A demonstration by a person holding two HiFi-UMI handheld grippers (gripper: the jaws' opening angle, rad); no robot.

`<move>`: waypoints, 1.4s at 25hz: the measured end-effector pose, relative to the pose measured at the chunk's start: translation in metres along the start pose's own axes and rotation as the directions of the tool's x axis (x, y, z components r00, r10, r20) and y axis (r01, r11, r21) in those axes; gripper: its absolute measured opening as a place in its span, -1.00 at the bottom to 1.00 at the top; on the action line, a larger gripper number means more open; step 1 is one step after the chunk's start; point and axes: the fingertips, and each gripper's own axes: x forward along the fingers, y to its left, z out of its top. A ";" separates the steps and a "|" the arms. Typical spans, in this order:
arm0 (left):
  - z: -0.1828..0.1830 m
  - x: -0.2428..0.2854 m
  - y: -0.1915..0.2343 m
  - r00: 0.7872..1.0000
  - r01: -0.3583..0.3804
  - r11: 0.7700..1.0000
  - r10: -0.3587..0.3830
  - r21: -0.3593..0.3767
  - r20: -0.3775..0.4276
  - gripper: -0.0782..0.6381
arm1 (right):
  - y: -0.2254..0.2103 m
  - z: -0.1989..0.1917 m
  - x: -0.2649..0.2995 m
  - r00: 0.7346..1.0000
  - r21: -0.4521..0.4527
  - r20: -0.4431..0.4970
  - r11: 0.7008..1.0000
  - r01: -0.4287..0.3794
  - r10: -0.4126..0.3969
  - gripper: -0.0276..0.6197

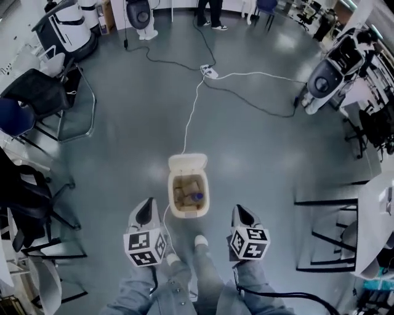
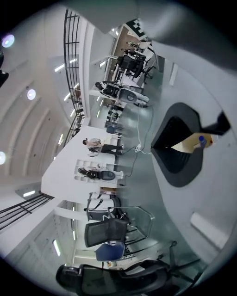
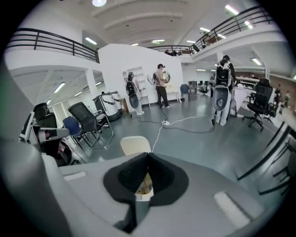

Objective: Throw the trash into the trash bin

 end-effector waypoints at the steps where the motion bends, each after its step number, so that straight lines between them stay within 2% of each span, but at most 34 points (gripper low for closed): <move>1: 0.018 -0.014 0.006 0.999 -0.011 1.000 0.011 0.006 0.034 -0.76 | 0.004 0.015 -0.013 1.000 -0.016 0.025 1.000 -0.006 0.006 -0.91; 4: 0.064 -0.052 0.024 0.992 -0.046 0.999 0.044 0.018 0.121 -0.76 | 0.005 0.060 -0.049 0.994 -0.057 0.108 0.998 0.005 0.001 -0.91; 6: 0.087 -0.073 0.032 0.985 -0.064 0.998 0.059 0.024 0.163 -0.76 | -0.004 0.088 -0.072 0.986 -0.066 0.163 0.997 0.041 -0.030 -0.91; 10: 0.111 -0.102 0.046 0.972 -0.085 0.996 0.087 -0.017 0.219 -0.76 | -0.034 0.121 -0.107 0.965 -0.018 0.239 0.993 0.118 -0.110 -0.91; 14: 0.120 -0.116 0.049 0.967 -0.098 0.994 0.108 -0.053 0.233 -0.76 | -0.044 0.129 -0.125 0.953 0.002 0.270 0.990 0.140 -0.135 -0.91; 19: 0.136 -0.121 0.036 0.961 -0.088 0.996 0.092 -0.025 0.259 -0.76 | -0.039 0.138 -0.136 0.942 0.013 0.309 0.992 0.129 -0.127 -0.91; 24: 0.139 -0.123 0.024 0.962 -0.084 0.996 0.085 -0.017 0.259 -0.76 | -0.040 0.142 -0.143 0.949 -0.006 0.297 0.993 0.115 -0.108 -0.91; 28: 0.137 -0.125 0.028 0.961 -0.094 0.995 0.096 -0.019 0.258 -0.76 | -0.034 0.140 -0.143 0.953 -0.057 0.286 0.991 0.123 -0.102 -0.91; 35: 0.133 -0.132 0.032 0.960 -0.115 0.993 0.118 -0.026 0.253 -0.76 | -0.026 0.143 -0.142 0.955 -0.062 0.284 0.992 0.106 -0.084 -0.91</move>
